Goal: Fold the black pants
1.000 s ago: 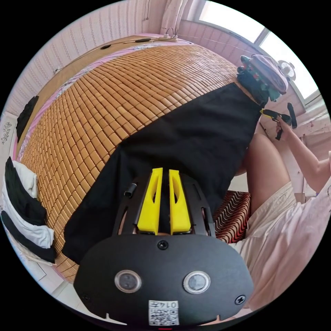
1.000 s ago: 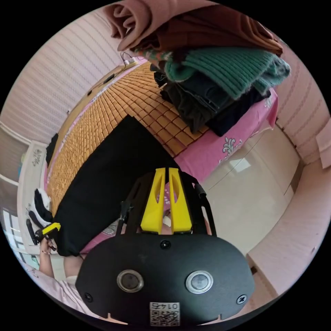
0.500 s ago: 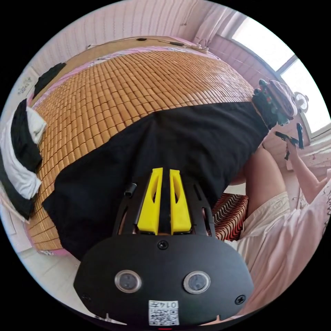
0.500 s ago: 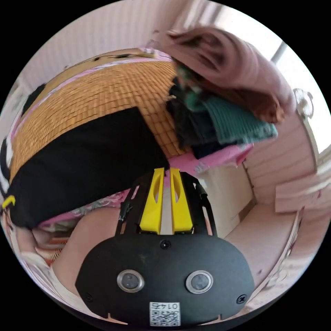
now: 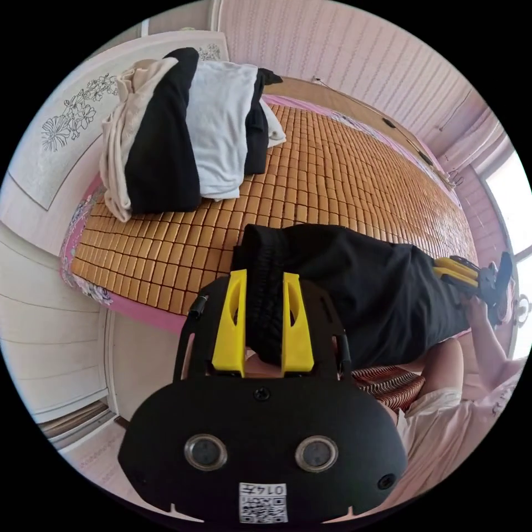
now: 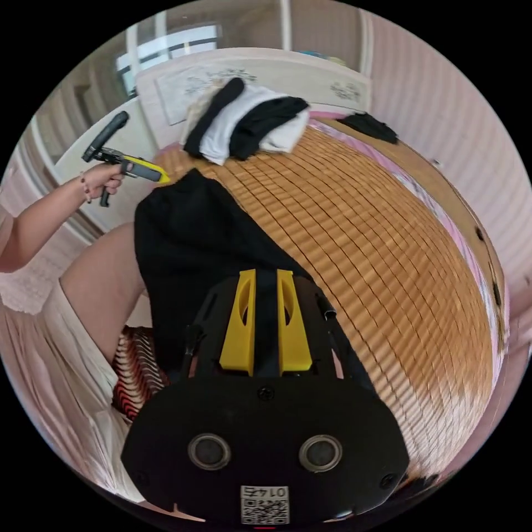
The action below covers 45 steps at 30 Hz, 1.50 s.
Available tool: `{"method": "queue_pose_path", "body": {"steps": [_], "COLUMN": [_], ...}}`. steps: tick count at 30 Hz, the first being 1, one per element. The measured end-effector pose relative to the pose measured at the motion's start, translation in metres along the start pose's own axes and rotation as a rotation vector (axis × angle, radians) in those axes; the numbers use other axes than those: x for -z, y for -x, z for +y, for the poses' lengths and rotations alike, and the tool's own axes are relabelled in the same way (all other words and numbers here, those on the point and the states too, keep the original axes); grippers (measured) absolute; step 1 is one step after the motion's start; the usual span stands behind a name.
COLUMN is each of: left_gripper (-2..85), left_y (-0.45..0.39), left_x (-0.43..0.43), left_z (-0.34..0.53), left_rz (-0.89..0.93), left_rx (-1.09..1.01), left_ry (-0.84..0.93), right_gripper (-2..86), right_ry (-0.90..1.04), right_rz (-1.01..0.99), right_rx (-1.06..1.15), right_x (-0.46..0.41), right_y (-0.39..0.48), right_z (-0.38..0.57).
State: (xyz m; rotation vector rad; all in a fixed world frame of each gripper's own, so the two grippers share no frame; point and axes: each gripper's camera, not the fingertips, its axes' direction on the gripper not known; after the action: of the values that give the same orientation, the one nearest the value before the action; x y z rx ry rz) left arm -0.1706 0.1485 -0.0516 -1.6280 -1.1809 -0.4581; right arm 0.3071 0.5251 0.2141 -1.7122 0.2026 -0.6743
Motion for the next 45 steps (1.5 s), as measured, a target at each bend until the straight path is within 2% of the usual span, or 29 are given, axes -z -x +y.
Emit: {"method": "queue_pose_path", "body": {"steps": [3, 7, 9, 12, 15, 18, 21, 26, 30, 32, 36, 38, 43, 45], "left_gripper": [11.2, 12.3, 13.0, 15.3, 17.2, 18.4, 17.9, 8.5, 5.0, 4.5, 4.2, 4.3, 4.5, 4.5], "left_y": [0.034, 0.075, 0.092, 0.117, 0.138, 0.158, 0.171, 0.187, 0.207, 0.22, 0.234, 0.245, 0.25, 0.25], "left_x": [0.008, 0.02, 0.02, 0.023, 0.028, 0.031, 0.031, 0.025, 0.042, 0.039, 0.027, 0.018, 0.017, 0.016], "left_z": [0.015, 0.04, 0.045, 0.047, 0.044, 0.035, 0.022, 0.007, 0.015, 0.011, 0.0, -0.011, -0.022, -0.025], "left_rz": [0.107, 0.292, 0.331, 0.35, 0.343, 0.373, 0.416, 0.605, 0.628, 0.642, 0.595, 0.632, 0.599, 0.594], "left_rx": [-0.01, -0.147, -0.181, -0.246, -0.297, -0.341, -0.396, -0.5, -0.458, -0.337, -0.224, -0.146, -0.126, -0.123], "left_ry": [-0.037, -0.112, -0.11, -0.119, -0.14, -0.168, -0.183, -0.044, -0.069, 0.093, 0.21, 0.222, 0.203, 0.204], "right_gripper": [11.2, 13.5, 14.5, 14.4, 8.1, 2.1, 1.7, 1.9, 2.3, 2.4, 3.0, 4.4, 8.5, 7.9], "right_ry": [-0.009, 0.021, 0.101, 0.256, 0.401, 0.362, 0.303, 0.281, 0.333, 0.386, 0.357, 0.355, 0.412, 0.541], "right_rz": [-0.108, -0.24, -0.346, -0.359, -0.426, -0.568, -0.706, -0.803, -0.766, -0.686, -0.458, -0.431, -0.413, -0.426], "right_rx": [0.151, 0.254, 0.293, 0.362, 0.414, 0.543, 0.633, 0.69, 0.661, 0.624, 0.58, 0.519, 0.351, 0.278], "right_x": [-0.033, -0.086, -0.132, -0.194, -0.236, -0.23, -0.218, -0.222, -0.251, -0.268, -0.269, -0.26, -0.24, -0.249], "right_y": [0.013, 0.023, 0.033, 0.05, 0.056, 0.057, 0.053, 0.045, 0.058, 0.064, 0.055, 0.037, -0.015, -0.028], "right_z": [-0.077, -0.167, -0.22, -0.267, -0.295, -0.312, -0.33, -0.362, -0.379, -0.385, -0.388, -0.383, -0.333, -0.301]}}
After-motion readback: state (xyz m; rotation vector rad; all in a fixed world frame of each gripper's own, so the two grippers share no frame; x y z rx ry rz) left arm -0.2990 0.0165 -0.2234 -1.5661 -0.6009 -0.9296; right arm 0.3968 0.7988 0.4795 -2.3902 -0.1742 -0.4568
